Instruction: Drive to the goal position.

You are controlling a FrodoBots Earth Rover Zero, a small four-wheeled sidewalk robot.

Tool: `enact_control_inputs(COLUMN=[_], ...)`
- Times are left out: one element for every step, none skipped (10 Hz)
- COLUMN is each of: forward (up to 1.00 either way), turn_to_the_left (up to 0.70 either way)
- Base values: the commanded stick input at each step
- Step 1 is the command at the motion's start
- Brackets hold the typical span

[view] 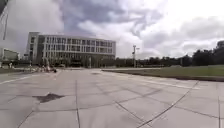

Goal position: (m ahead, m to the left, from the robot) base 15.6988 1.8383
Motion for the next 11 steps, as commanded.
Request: enact_control_inputs(forward=[0.70, 0.70, 0.70, 0.70, 0.70, 0.70, 0.70, 0.70, 0.70, 0.70, 0.70], turn_to_the_left=[0.00, 0.00, 0.00, 0.00, 0.00, 0.00, 0.00, 0.00, 0.00, 0.20, 0.35])
